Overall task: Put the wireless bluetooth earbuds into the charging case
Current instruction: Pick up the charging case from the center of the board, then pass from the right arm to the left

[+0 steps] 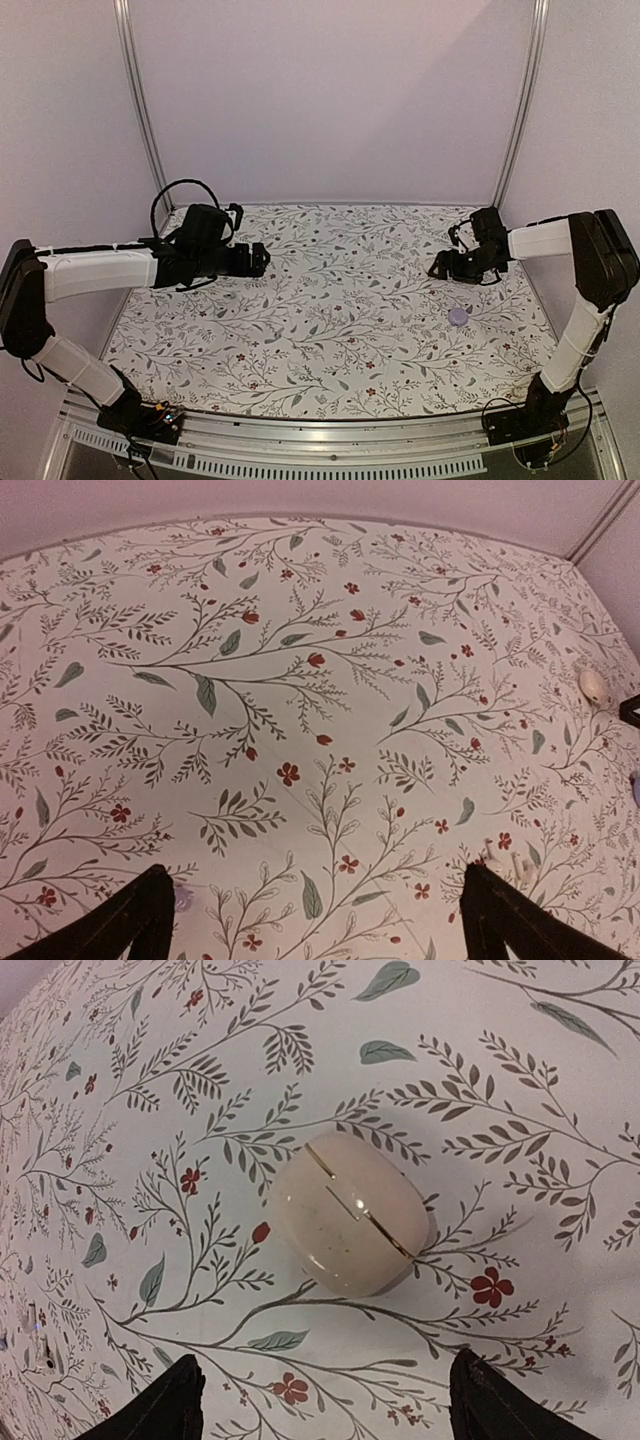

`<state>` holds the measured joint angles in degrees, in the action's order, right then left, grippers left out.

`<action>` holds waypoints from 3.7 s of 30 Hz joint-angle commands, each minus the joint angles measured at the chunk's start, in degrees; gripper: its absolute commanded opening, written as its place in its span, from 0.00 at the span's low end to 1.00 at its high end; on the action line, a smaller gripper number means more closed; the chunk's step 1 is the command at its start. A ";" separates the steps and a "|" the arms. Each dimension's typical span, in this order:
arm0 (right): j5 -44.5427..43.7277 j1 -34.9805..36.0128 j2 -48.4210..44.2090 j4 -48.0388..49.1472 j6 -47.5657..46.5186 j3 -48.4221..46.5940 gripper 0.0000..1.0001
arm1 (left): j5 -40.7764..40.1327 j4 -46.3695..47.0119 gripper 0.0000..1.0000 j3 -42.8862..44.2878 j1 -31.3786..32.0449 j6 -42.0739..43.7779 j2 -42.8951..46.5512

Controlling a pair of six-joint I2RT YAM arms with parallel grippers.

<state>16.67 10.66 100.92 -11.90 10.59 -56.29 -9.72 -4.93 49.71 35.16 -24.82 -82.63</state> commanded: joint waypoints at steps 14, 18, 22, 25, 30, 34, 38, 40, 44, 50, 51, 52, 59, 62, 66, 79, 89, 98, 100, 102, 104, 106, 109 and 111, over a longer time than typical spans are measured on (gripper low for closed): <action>-3.03 4.62 14.90 -2.94 -4.94 -15.75 0.82 | 0.06 3.76 1.00 -1.70 0.71 -0.22 0.33; -2.71 6.70 17.23 -3.12 -7.56 -17.60 0.82 | 0.15 3.87 1.00 -1.94 0.74 -0.20 0.39; -5.07 9.27 18.76 -4.30 -9.92 -19.16 0.80 | 0.24 3.78 1.00 -1.95 0.70 -0.01 0.28; -7.52 10.62 19.07 -5.77 -12.80 -19.28 0.79 | 0.35 3.52 1.00 -1.77 0.70 0.13 0.35; -10.99 11.21 16.89 -7.86 -14.18 -18.36 0.81 | 0.57 3.46 1.00 -1.30 0.75 0.32 0.28; -13.42 11.19 14.41 -11.42 -16.97 -18.33 0.84 | 0.99 3.26 1.00 -0.46 0.70 0.68 -0.27; -14.75 11.22 13.78 -12.82 -20.34 -18.38 0.84 | 0.98 3.04 1.00 0.43 0.71 1.16 -1.17; -14.29 11.21 14.52 -12.92 -21.13 -18.98 0.83 | 0.93 3.00 1.00 0.84 0.75 1.25 -1.55; -15.00 11.17 16.99 -13.89 -21.72 -21.07 0.82 | 0.93 2.81 1.00 0.97 0.71 1.37 -1.46; -14.04 11.15 18.77 -14.62 -22.40 -22.28 0.74 | 0.58 2.57 1.00 0.48 0.70 1.53 -1.13; -13.77 11.15 18.58 -14.64 -22.51 -22.28 0.72 | 0.50 2.56 1.00 0.47 0.70 1.55 -1.15; -13.50 11.14 18.49 -14.64 -22.70 -22.28 0.70 | 0.51 2.61 1.00 0.47 0.75 1.57 -1.21; -9.83 11.19 17.36 -15.58 -22.95 -22.48 0.51 | 1.12 2.92 1.00 1.05 0.71 2.33 -1.44; -3.68 11.21 15.20 -16.13 -22.31 -22.16 0.49 | 2.18 3.93 1.00 0.23 0.77 3.67 -0.18; 6.11 11.30 10.60 -16.36 -21.30 -20.94 0.48 | 5.55 12.01 1.00 -4.56 1.37 7.16 3.87; 38.00 15.96 -4.50 -13.83 -17.67 -14.62 0.46 | 17.97 31.78 1.00 -19.17 10.91 28.61 17.60; 53.15 28.04 -8.41 -12.71 -16.50 -10.21 0.43 | 18.55 28.06 0.96 -18.80 29.96 46.00 17.90; 57.57 34.95 -10.31 -13.32 -17.68 -8.28 0.44 | 19.60 24.77 0.86 -15.03 35.64 50.35 16.56; 57.91 35.94 -10.19 -13.56 -17.79 -8.23 0.43 | 18.89 23.89 0.83 -13.90 35.97 51.35 15.93; 58.33 36.99 -9.99 -13.82 -17.96 -8.29 0.42 | 18.26 23.39 0.81 -12.78 36.16 52.33 15.20; 58.54 37.88 -9.84 -14.01 -18.01 -8.31 0.42 | 18.29 22.83 0.80 -11.78 36.36 53.02 14.31; 58.80 38.27 -9.58 -14.11 -18.04 -8.31 0.42 | 18.75 22.18 0.77 -10.76 36.55 53.38 13.21; 58.70 38.76 -9.52 -14.29 -18.12 -8.56 0.42 | 18.73 21.79 0.74 -9.46 36.89 53.69 11.65; 58.64 39.06 -9.52 -14.25 -18.06 -8.66 0.41 | 18.12 21.79 0.73 -8.75 37.00 53.49 10.40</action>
<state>73.93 48.93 91.88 -25.74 -6.76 -64.95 9.19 18.26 38.81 70.89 27.73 -70.19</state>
